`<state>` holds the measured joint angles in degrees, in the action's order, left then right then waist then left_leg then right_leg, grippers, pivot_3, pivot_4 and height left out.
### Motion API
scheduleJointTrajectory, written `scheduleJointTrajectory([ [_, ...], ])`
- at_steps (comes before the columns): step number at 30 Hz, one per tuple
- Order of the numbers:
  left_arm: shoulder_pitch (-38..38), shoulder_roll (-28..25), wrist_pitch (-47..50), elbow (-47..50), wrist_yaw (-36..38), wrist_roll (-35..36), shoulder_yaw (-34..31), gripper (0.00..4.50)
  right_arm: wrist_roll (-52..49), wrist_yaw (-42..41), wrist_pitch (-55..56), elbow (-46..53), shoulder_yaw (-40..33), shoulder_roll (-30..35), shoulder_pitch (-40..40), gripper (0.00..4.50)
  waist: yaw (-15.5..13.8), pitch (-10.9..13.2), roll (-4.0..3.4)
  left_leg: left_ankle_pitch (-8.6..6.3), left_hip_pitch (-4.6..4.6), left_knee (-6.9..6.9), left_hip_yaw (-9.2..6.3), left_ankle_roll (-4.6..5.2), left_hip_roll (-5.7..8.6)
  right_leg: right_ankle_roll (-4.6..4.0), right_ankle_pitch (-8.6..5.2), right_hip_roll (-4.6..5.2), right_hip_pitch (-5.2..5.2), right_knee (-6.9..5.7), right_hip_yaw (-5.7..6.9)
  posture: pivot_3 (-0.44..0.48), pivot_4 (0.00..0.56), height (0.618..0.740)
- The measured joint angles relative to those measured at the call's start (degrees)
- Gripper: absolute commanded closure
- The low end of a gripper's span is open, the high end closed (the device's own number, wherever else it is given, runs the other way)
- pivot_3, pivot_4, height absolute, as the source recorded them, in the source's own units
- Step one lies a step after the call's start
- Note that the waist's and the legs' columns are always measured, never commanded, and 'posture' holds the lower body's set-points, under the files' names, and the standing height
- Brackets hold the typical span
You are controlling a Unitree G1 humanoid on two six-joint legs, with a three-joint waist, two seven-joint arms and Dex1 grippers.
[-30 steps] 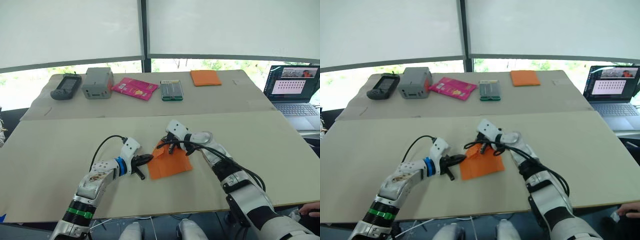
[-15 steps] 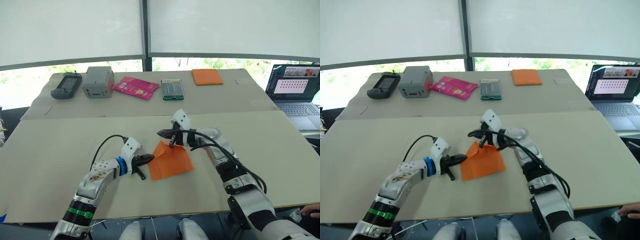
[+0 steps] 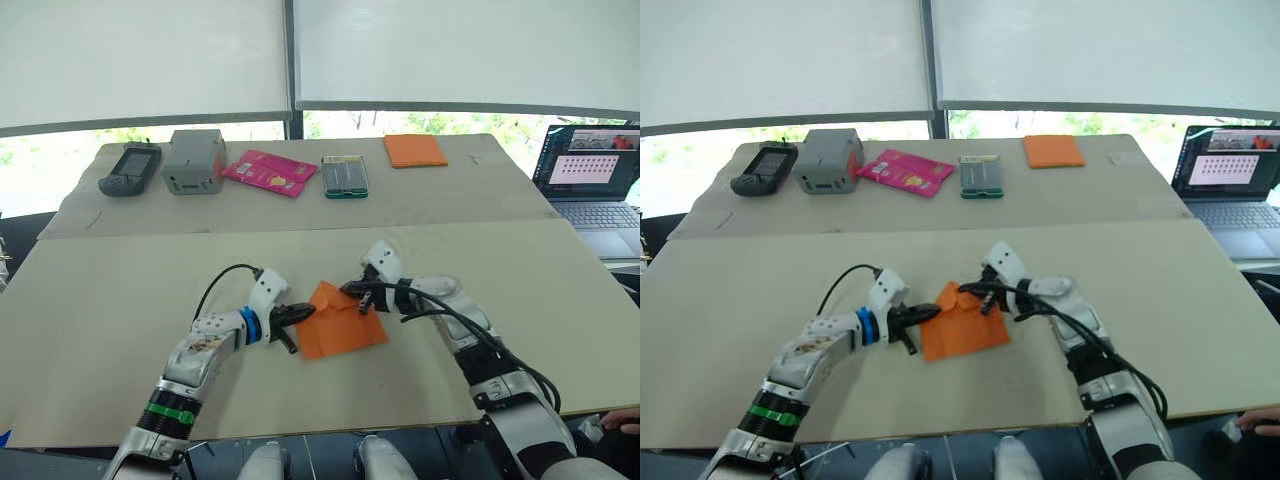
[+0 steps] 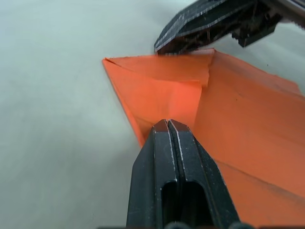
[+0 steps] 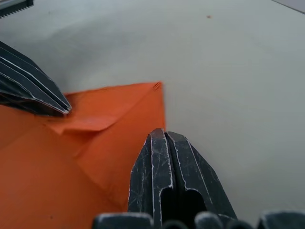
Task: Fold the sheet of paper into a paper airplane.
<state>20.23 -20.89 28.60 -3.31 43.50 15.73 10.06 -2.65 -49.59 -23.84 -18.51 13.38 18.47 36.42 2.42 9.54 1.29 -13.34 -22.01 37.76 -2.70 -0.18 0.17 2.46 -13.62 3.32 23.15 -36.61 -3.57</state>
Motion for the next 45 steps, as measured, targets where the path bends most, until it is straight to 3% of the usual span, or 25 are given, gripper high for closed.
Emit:
scheduleJointTrajectory([
  [3,1.2,0.6,-0.7,-1.9,0.4,0.0,0.2,4.48,0.9,0.7,0.1,1.1,1.2,-0.2,-0.7,4.50,0.0,0.0,0.00,0.00,0.03,0.00,0.00,0.00,0.01,0.40,-0.24,0.00,-0.02,0.00,0.00,0.000,0.150,0.740],
  [32,6.9,10.3,-6.1,-12.4,2.0,-1.9,-1.0,4.48,3.6,4.7,1.9,4.3,2.2,2.5,-2.2,4.50,-1.7,0.0,0.01,0.01,-0.05,0.03,0.01,0.01,0.08,0.47,-0.19,0.03,-0.05,0.15,0.00,0.000,0.150,0.740],
  [41,7.7,8.5,-7.4,-12.4,3.6,-5.6,2.5,4.48,3.5,4.7,0.2,5.8,1.6,3.6,-2.4,4.50,-1.8,0.0,0.00,0.01,-0.19,0.02,0.01,0.01,0.14,0.20,0.10,0.07,-0.09,0.47,0.04,0.000,0.150,0.740],
  [45,7.9,8.6,-8.0,-12.3,3.2,-7.4,3.6,4.48,2.0,3.7,-2.3,7.7,-0.4,7.1,-2.8,4.50,-2.0,0.0,0.00,0.01,-0.21,0.03,0.00,0.01,0.19,0.25,0.13,0.13,-0.11,0.53,0.04,0.000,0.150,0.740],
])
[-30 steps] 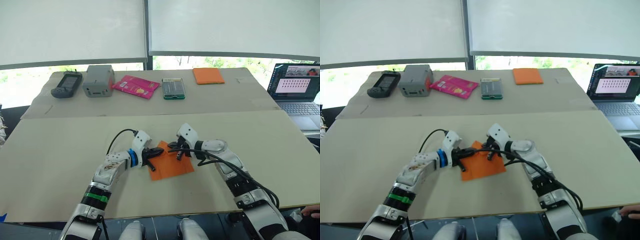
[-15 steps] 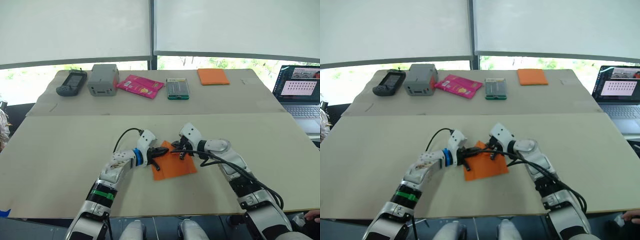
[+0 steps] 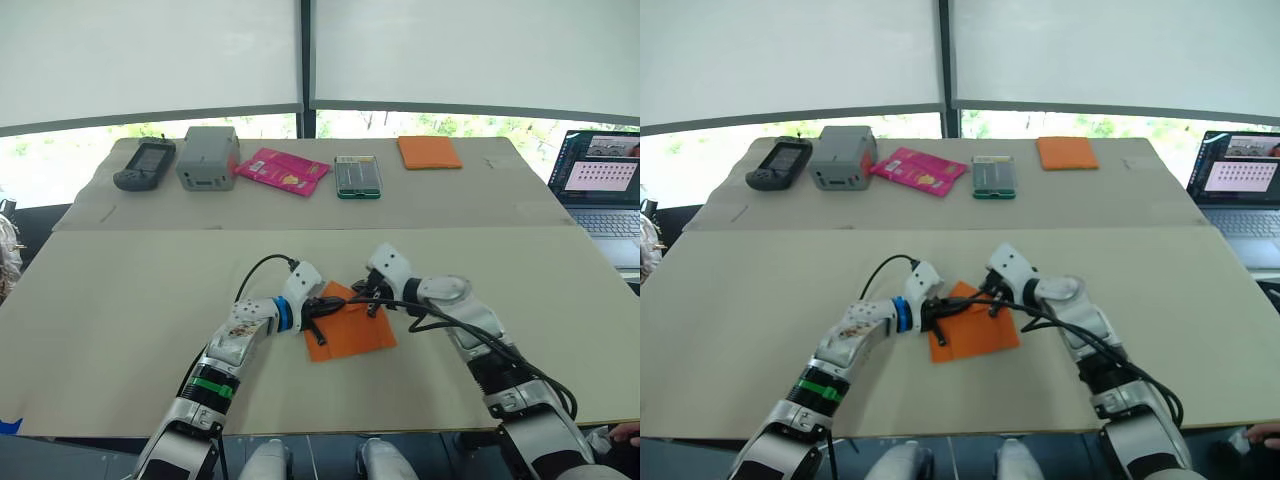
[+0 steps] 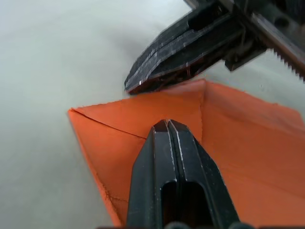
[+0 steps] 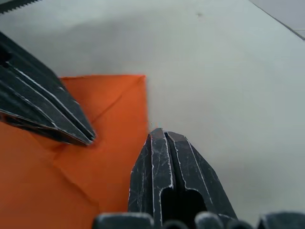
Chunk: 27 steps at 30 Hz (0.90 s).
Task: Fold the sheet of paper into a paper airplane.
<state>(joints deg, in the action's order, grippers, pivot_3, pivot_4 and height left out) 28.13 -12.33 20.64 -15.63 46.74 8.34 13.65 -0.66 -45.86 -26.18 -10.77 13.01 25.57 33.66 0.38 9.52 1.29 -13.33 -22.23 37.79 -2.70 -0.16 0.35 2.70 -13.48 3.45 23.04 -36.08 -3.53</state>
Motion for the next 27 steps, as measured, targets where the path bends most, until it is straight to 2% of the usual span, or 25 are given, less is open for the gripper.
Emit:
scheduleJointTrajectory([
  [5,0.0,0.3,-0.5,-0.1,-0.1,-0.4,0.2,4.48,-0.7,-5.1,0.5,1.6,-3.2,11.1,-3.0,4.50,-0.4,0.0,-0.03,-0.01,-0.01,-0.01,0.13,0.01,0.09,0.03,-0.02,-0.03,-0.03,0.10,0.04,0.000,0.150,0.740],
  [7,0.0,0.3,-0.8,-0.2,-0.2,-0.4,0.2,4.48,-0.8,-7.2,1.5,1.6,-3.0,12.3,-4.8,4.50,-0.2,0.0,-0.03,-0.01,-0.02,-0.01,0.29,0.01,0.03,0.31,-0.18,-0.10,-0.01,0.09,0.08,0.000,0.150,0.740],
  [12,0.1,0.4,-0.9,-1.0,-0.6,-0.5,0.0,4.48,0.7,-11.7,8.2,-0.2,0.5,13.0,-3.4,4.50,0.4,-0.1,-0.09,0.01,0.27,0.01,0.50,0.03,-0.05,0.48,-0.20,-0.12,-0.30,0.07,0.06,0.000,0.150,0.740],
  [19,0.0,0.5,-1.0,-1.2,-0.6,-0.6,0.0,4.48,7.2,-16.5,22.8,-9.1,7.5,12.2,4.4,4.50,0.4,-0.1,-0.09,0.00,0.46,0.01,0.54,0.03,-0.10,0.51,-0.19,-0.11,-0.54,0.17,0.04,0.000,0.150,0.740],
  [27,-0.3,0.5,-1.0,-1.1,-1.3,-1.1,-0.2,4.48,6.8,-23.4,26.2,-12.6,8.1,10.1,6.7,4.50,0.4,-0.1,-0.09,0.00,0.63,0.01,0.43,0.03,-0.17,0.48,-0.18,-0.08,-0.72,0.19,0.04,0.000,0.150,0.740],
])
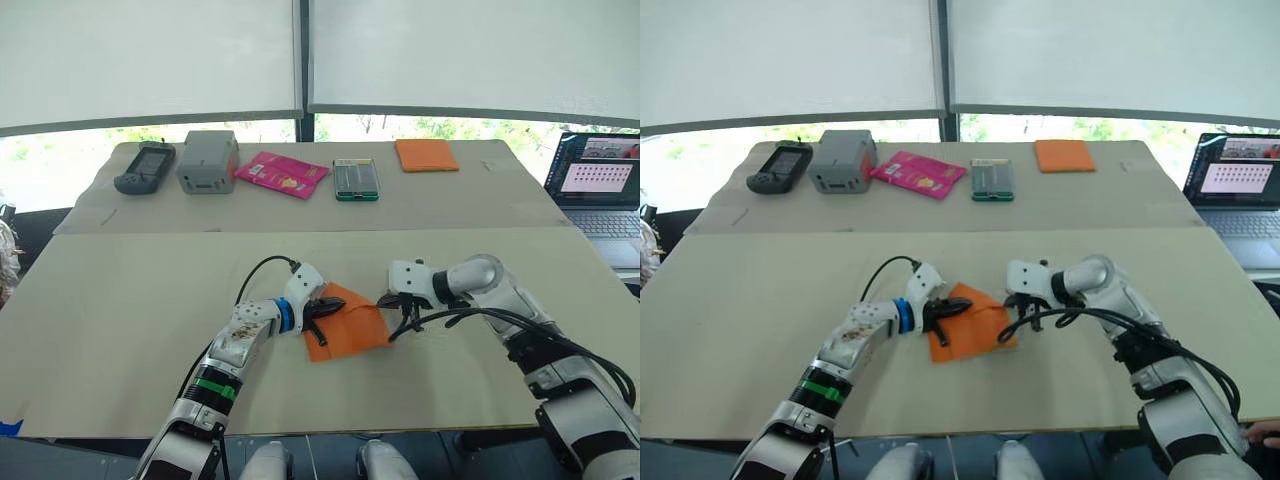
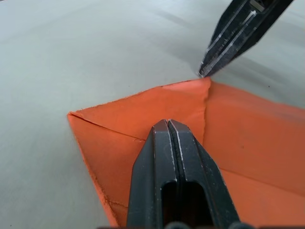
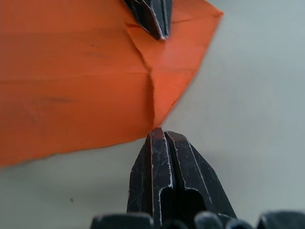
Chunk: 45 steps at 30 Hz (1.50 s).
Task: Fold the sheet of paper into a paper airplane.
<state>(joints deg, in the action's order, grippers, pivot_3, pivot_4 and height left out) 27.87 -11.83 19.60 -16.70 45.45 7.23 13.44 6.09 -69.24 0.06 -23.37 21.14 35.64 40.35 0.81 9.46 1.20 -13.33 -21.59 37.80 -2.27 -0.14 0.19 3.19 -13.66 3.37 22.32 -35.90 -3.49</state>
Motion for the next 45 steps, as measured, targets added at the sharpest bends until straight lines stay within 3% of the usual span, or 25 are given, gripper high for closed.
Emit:
scheduleJointTrajectory([
  [9,0.0,0.1,-0.2,0.0,0.0,-0.1,-0.1,4.48,-6.7,-6.2,-2.2,-3.7,-2.7,-3.5,0.2,4.50,0.0,0.0,-0.01,0.00,-0.02,0.00,-0.40,0.00,0.02,-0.30,0.19,0.02,0.02,-0.01,-0.01,0.000,0.150,0.740],
  [16,0.0,0.0,-0.6,0.0,0.2,-0.1,0.0,4.48,-9.8,-3.1,-11.1,0.8,-8.9,-1.0,-0.4,4.50,-0.1,0.0,-0.03,0.00,-0.16,0.00,-0.45,0.00,0.03,-0.41,0.25,0.03,0.14,0.00,0.03,0.000,0.150,0.740],
  [23,-0.3,-0.1,-0.8,0.5,0.5,-0.1,0.1,4.48,-14.5,-2.0,-31.3,23.2,-13.2,9.5,-12.6,4.50,-0.1,0.0,-0.07,0.00,-0.41,-0.01,-0.48,0.00,0.03,-0.27,0.16,0.03,0.32,0.02,0.05,0.000,0.150,0.740],
  [26,0.2,0.0,-1.0,-0.1,1.0,-0.2,0.4,4.48,-20.3,-1.2,-44.2,39.8,-13.6,12.7,-25.0,4.50,-0.6,0.0,-0.06,-0.01,-0.48,-0.01,-0.58,-0.01,-0.01,0.03,-0.09,0.00,0.29,0.05,0.19,0.000,0.150,0.740],
  [29,1.0,0.0,-1.7,-1.8,1.4,-0.3,0.3,4.48,-22.2,6.3,-51.2,45.8,-13.5,7.2,-30.7,4.50,-0.3,0.0,-0.06,0.00,-0.44,0.02,-0.49,-0.01,0.02,0.18,0.01,0.06,0.26,0.02,0.05,0.000,0.150,0.740],
  [35,2.0,0.2,-2.3,-3.7,2.1,-0.6,0.4,4.48,-23.3,16.7,-54.3,48.1,-15.5,0.4,-32.4,4.50,-0.1,0.0,0.10,-0.01,-0.35,0.04,-0.49,-0.02,0.00,0.29,0.07,0.05,0.20,0.13,0.04,0.000,0.150,0.740],
  [45,3.0,0.3,-3.2,-5.3,3.2,-0.7,0.7,4.48,-23.4,26.4,-54.1,48.4,-17.4,-4.6,-33.2,4.50,-0.3,-0.1,0.10,0.02,-0.38,0.04,-0.50,0.02,0.02,0.41,0.14,0.09,0.15,0.13,0.06,0.000,0.150,0.740],
])
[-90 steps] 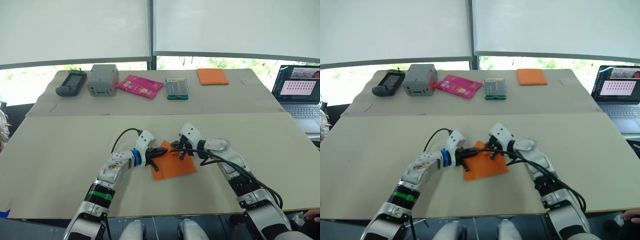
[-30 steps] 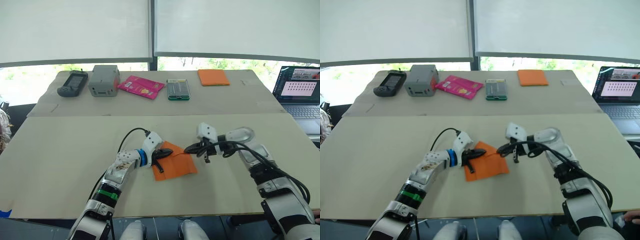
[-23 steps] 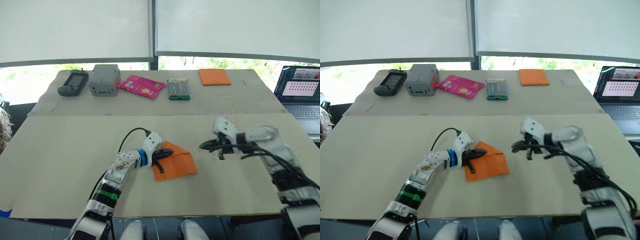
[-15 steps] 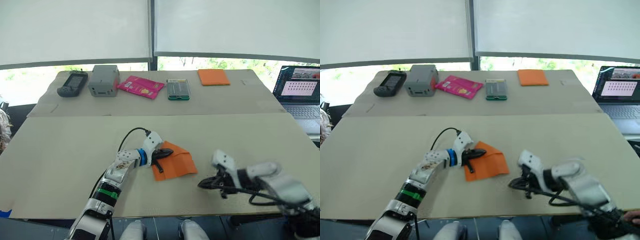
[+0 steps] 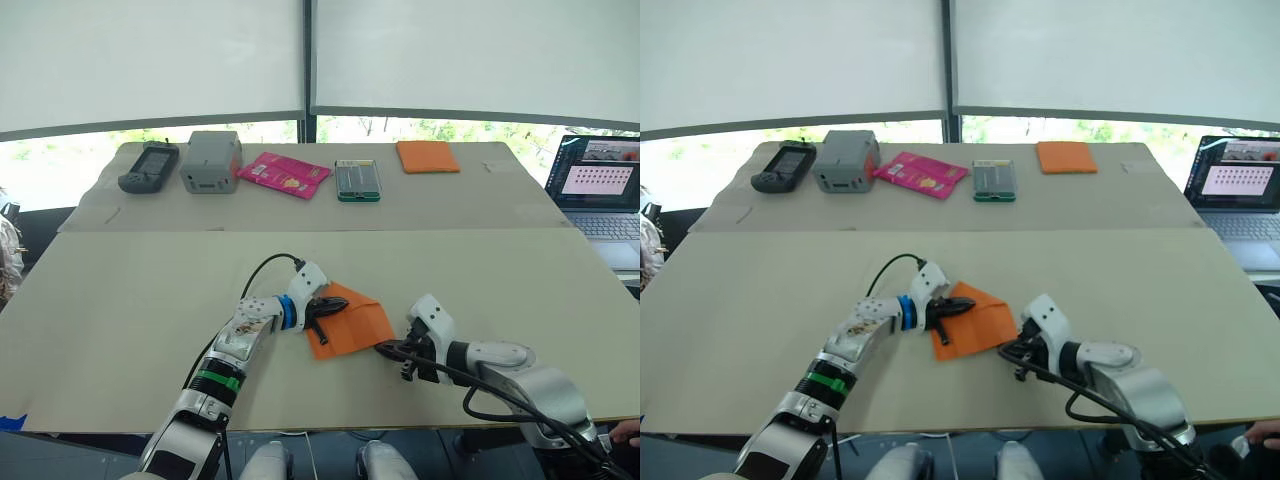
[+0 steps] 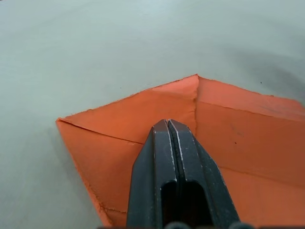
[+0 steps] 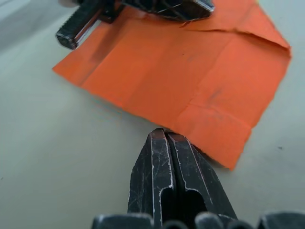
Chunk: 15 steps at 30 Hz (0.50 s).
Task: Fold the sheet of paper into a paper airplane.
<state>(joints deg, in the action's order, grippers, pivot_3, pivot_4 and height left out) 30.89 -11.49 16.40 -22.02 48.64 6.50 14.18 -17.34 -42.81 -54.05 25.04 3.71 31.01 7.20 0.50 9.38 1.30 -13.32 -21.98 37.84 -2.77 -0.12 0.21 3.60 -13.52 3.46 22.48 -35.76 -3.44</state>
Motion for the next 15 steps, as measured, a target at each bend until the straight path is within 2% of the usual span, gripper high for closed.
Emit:
scheduleJointTrajectory([
  [9,0.2,0.1,-0.1,0.0,0.9,0.0,0.2,4.48,0.7,-0.1,11.3,-4.8,-0.8,2.6,-0.2,4.50,-0.3,0.0,-0.02,0.01,-0.11,0.00,0.04,0.02,0.01,-0.02,-0.03,-0.01,0.05,0.08,0.01,0.000,0.150,0.740],
  [15,0.2,0.0,-0.1,0.0,0.9,0.0,0.2,4.48,0.8,-0.8,20.0,-7.0,-1.1,1.5,-0.2,4.50,-0.3,0.0,-0.02,0.02,-0.11,0.00,0.05,0.03,0.00,-0.02,-0.03,-0.02,0.06,0.09,0.00,0.000,0.150,0.740],
])
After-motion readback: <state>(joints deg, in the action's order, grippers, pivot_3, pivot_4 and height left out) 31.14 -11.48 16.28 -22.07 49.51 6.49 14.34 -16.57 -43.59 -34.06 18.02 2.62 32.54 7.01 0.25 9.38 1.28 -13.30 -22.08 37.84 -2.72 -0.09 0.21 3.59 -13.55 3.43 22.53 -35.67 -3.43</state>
